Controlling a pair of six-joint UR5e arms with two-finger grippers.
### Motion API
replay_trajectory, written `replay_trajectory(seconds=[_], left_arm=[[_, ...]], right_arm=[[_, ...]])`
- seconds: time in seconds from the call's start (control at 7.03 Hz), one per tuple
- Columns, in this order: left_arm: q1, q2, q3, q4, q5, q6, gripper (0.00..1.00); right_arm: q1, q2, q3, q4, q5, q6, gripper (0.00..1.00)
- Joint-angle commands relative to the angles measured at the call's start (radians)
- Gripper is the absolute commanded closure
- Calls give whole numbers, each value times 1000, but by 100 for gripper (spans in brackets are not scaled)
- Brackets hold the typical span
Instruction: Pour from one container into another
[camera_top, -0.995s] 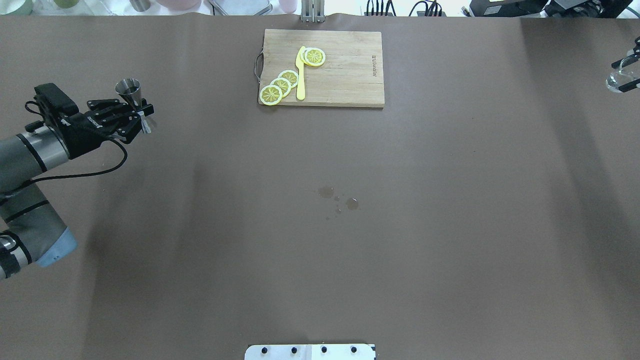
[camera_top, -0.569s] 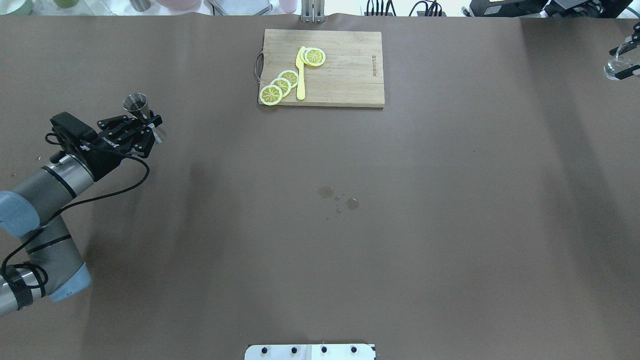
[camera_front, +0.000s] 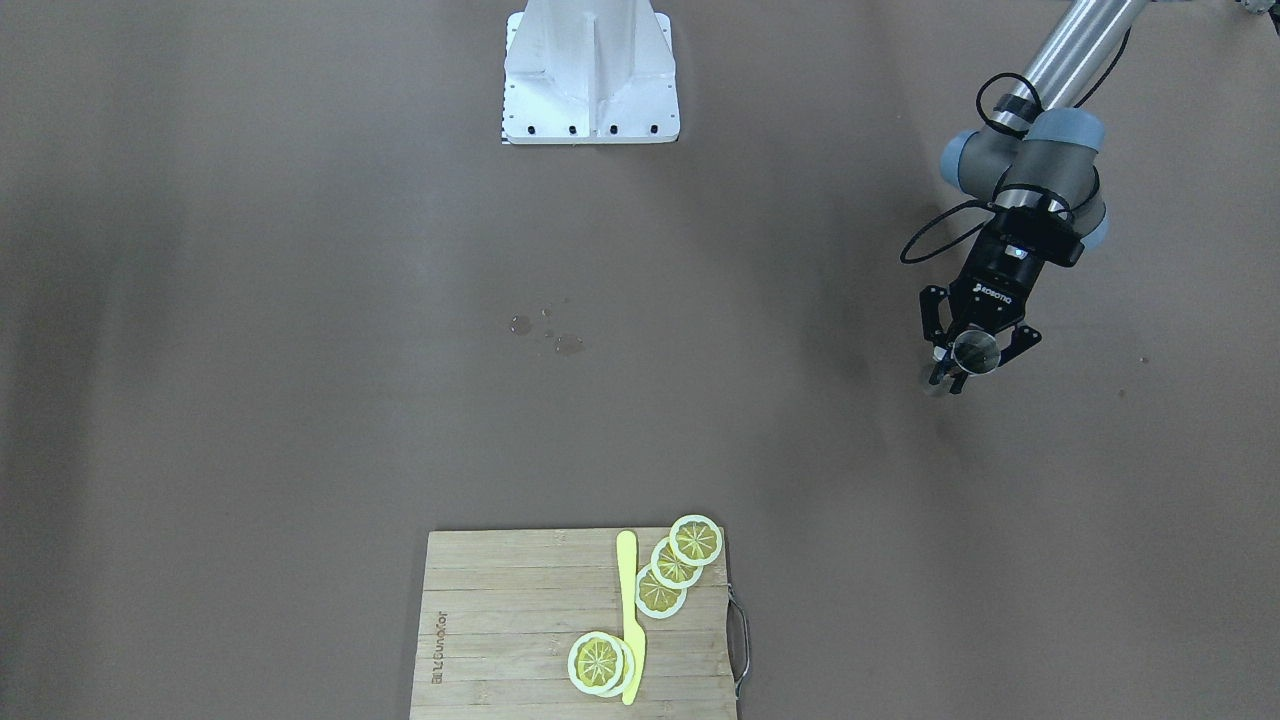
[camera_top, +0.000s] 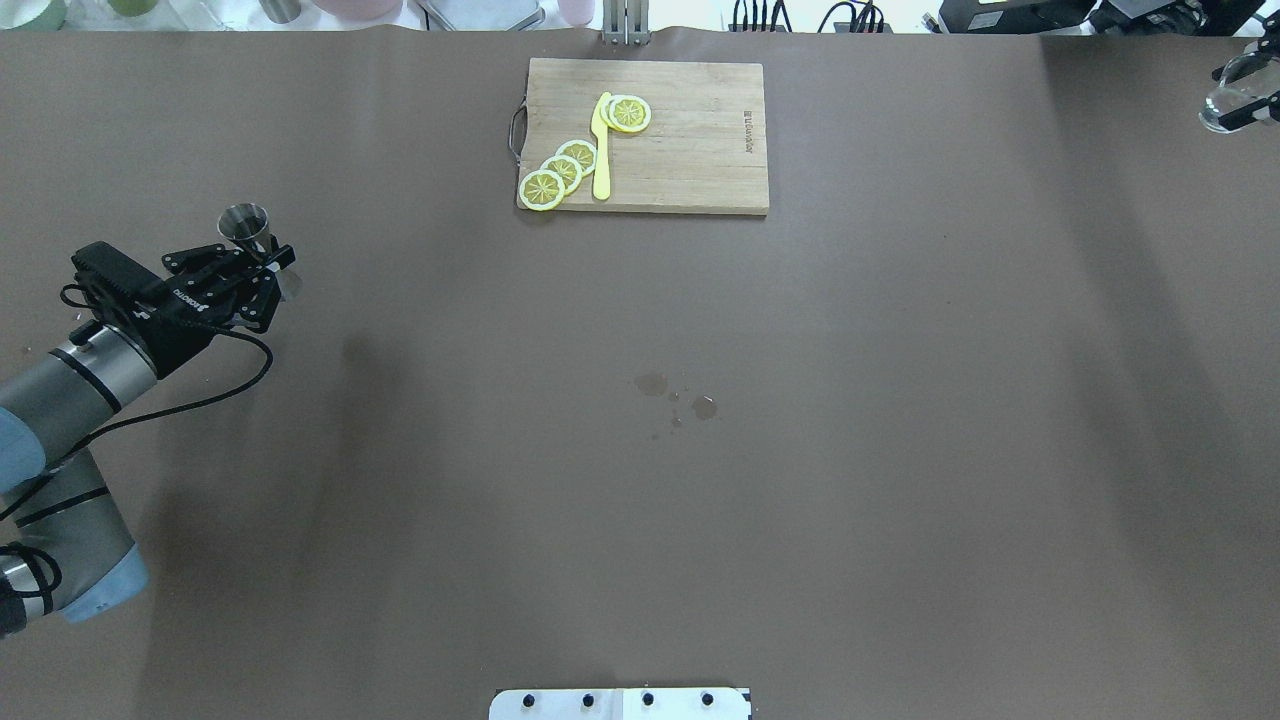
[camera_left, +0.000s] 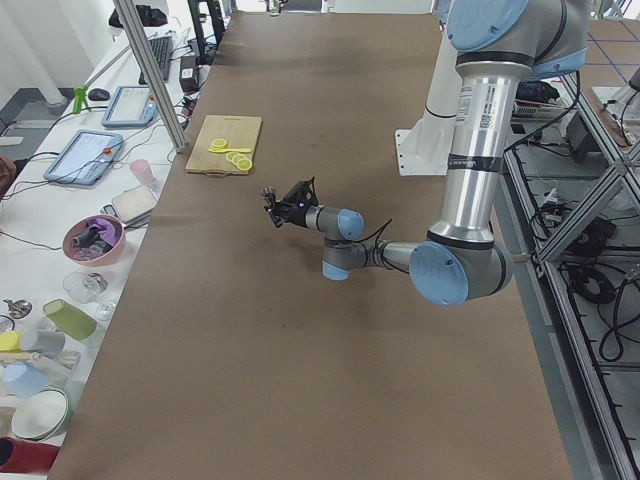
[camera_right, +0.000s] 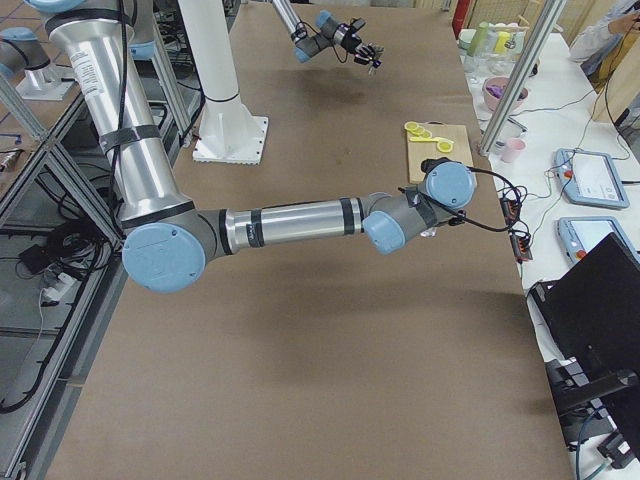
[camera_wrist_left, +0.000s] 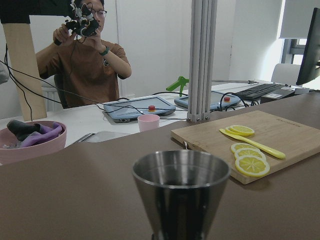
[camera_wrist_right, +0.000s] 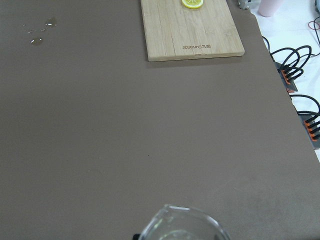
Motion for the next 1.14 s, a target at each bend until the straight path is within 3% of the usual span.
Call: replay_trajectory(seconds=[0.0, 0.57, 1.0], left_arm=[[-2, 16, 1, 3, 22, 3, 100], [-5, 39, -13, 11, 10, 1, 100], [-10, 67, -13, 9, -12, -87, 100]], right_arm=[[-23, 1, 71, 2, -48, 140, 100], [-109, -33, 248, 6, -177, 342, 100], [-149, -157, 369, 49, -252, 364, 100]])
